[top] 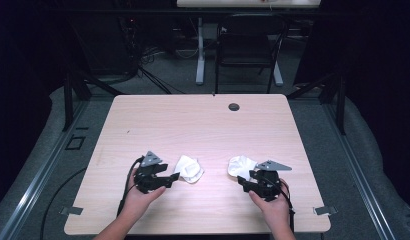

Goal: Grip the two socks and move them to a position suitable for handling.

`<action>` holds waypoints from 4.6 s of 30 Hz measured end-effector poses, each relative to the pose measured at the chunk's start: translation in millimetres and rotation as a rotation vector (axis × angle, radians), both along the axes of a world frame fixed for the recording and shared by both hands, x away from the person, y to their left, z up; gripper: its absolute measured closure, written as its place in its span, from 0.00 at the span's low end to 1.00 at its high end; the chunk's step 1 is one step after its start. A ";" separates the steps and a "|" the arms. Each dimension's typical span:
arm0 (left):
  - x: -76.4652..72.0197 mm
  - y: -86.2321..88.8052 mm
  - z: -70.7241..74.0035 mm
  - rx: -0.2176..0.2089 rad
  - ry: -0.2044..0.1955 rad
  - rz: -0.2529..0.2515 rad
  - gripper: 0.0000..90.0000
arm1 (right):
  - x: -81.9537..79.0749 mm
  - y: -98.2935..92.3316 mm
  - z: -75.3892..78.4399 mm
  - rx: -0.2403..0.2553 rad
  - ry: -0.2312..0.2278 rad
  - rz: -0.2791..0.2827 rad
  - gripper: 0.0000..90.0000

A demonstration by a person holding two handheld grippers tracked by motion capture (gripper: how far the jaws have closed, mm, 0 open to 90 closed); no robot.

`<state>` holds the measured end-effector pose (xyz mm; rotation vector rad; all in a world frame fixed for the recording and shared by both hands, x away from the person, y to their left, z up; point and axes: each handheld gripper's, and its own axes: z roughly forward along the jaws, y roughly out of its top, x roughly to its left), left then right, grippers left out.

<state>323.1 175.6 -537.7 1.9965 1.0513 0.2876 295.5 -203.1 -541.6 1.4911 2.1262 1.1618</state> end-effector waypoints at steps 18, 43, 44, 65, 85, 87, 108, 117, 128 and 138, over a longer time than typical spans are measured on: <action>-17.7 13.4 -21.0 0.064 -0.021 -0.021 0.40 | -13.1 35.7 -15.1 -0.175 -0.106 0.066 0.44; -14.6 -0.8 -26.3 0.103 -0.072 -0.006 0.59 | -17.1 37.1 -18.3 -0.136 -0.045 0.108 0.73; -13.8 -2.7 -26.3 0.105 -0.074 -0.009 0.60 | -16.9 37.1 -18.6 -0.133 -0.043 0.107 0.73; 5.1 -60.4 -21.0 0.147 -0.092 -0.073 0.67 | -15.5 35.5 -19.0 -0.084 -0.023 0.115 0.78; 21.7 -78.7 -39.4 0.184 -0.053 -0.098 0.84 | -15.0 35.3 -18.3 -0.078 -0.021 0.122 0.78; 20.6 -79.9 -40.1 0.191 -0.064 -0.103 0.86 | -14.7 35.3 -18.4 -0.074 -0.020 0.122 0.78; 1.9 -84.4 -40.9 0.135 -0.025 -0.144 0.96 | -14.4 35.7 -19.1 -0.064 -0.019 0.121 0.78; -16.5 -93.4 -39.4 0.132 -0.001 -0.171 0.97 | -15.0 36.7 -18.9 -0.070 -0.016 0.126 0.79; -20.3 -93.2 -25.9 0.041 -0.006 -0.154 0.99 | -15.1 42.5 -19.6 -0.082 -0.009 0.141 0.80; -18.8 -88.2 -20.7 0.000 -0.009 -0.135 0.99 | -9.1 72.3 -22.2 -0.036 0.015 0.218 1.00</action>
